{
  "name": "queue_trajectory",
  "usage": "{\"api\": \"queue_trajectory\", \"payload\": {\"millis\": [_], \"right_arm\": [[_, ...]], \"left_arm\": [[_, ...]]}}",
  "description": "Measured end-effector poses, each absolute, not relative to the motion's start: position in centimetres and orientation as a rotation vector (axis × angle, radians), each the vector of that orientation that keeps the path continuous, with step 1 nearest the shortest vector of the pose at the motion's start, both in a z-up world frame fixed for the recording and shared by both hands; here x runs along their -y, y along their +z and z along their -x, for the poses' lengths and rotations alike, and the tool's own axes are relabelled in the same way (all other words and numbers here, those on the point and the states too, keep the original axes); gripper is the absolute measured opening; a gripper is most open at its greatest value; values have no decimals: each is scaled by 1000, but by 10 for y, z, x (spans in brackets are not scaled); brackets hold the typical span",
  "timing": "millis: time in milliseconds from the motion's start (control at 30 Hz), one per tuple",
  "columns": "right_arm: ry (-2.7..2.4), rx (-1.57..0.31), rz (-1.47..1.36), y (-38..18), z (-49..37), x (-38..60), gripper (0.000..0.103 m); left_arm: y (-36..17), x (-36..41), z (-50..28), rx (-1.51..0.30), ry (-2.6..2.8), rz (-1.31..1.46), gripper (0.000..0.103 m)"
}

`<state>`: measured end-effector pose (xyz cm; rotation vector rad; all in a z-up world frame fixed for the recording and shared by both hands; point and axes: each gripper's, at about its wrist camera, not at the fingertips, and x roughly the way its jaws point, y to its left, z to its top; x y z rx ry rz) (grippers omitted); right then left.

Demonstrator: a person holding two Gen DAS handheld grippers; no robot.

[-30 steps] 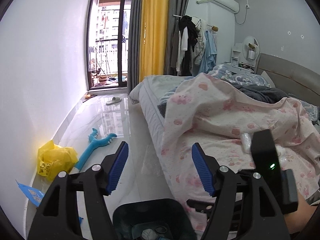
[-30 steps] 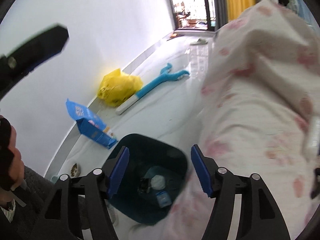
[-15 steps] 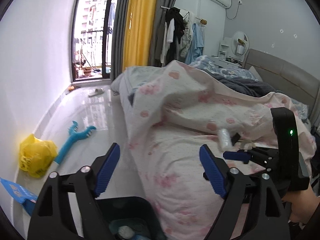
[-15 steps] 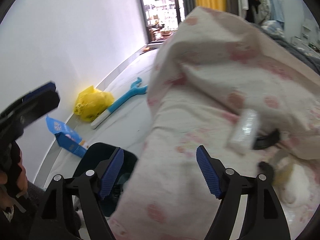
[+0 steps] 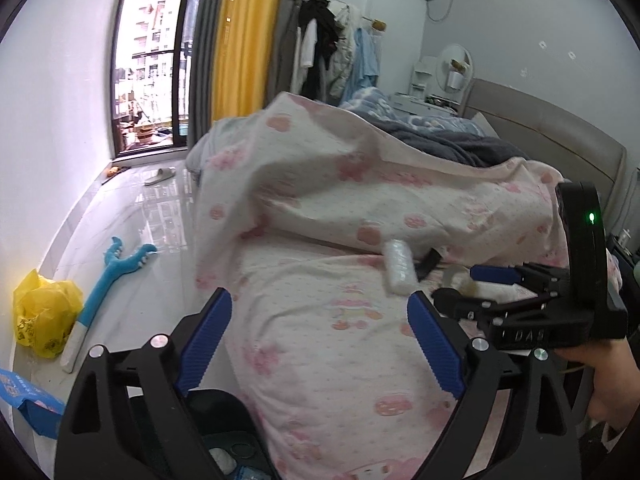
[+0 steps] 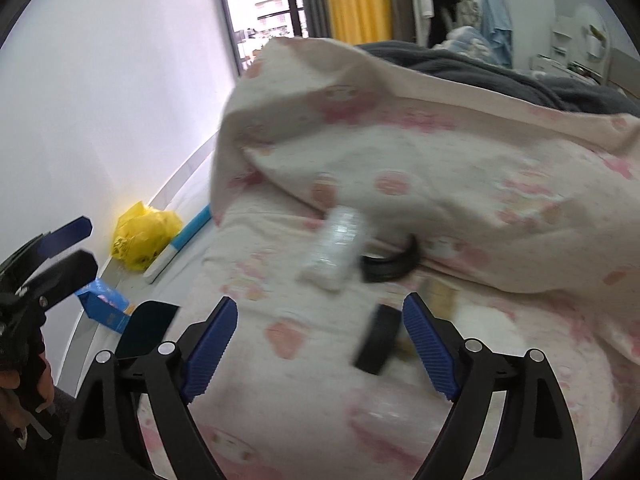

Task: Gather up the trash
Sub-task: 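Move both open grippers back over the bed toward the remaining items, then grasp the white fluffy ball with the right gripper while the left grasps the bubble-wrap roll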

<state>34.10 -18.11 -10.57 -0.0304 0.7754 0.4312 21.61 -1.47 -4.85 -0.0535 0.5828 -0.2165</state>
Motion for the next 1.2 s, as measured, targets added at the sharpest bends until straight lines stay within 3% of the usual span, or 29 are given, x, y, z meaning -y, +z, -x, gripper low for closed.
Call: {"api": "queue_trajectory", "payload": {"millis": [267,1200], "right_arm": [[384,-770,4,-107,-347,227,91],[487,-877,-150,-145,-361,299,91]], "left_arm": [[-63,51,-224,-634,-302,12,93],[-105,157,-238,-789,-648,15,95]]}}
